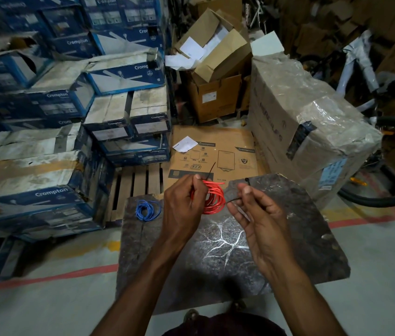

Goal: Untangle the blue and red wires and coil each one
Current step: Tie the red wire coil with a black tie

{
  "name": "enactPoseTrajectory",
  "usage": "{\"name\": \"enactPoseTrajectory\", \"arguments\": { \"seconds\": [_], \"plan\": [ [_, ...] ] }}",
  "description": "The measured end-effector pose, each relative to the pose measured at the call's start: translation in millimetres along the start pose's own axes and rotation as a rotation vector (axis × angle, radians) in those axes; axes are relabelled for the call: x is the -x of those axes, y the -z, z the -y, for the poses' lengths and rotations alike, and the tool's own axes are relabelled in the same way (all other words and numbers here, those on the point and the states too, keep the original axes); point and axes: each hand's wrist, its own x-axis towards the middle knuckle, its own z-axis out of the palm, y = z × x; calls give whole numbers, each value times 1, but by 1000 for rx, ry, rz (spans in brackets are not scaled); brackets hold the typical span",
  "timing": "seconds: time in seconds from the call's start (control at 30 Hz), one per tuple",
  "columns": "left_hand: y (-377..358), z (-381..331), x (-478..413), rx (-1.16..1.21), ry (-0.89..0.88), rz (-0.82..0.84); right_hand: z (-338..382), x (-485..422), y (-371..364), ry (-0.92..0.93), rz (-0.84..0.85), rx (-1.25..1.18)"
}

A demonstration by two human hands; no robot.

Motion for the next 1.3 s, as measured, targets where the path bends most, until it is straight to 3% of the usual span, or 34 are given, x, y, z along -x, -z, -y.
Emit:
{"name": "enactPoseTrajectory", "arguments": {
  "seconds": [0.13,0.47,0.77,1.07,1.3],
  "plan": [
    [-1,1,-1,-44,7,-15,-5,8,-4,83,-8,-44],
    [-5,4,4,-39,9,87,0,-9,-4,232,51,169],
    [-1,1,4,-52,-79,201,22,-36,-2,151,159,366],
    [5,-7,-4,-75,-170,389,17,-42,-13,183,180,445],
    [11,-6,-6,-77,-176,486,18,-46,-5,64,241,483]
  ]
}}
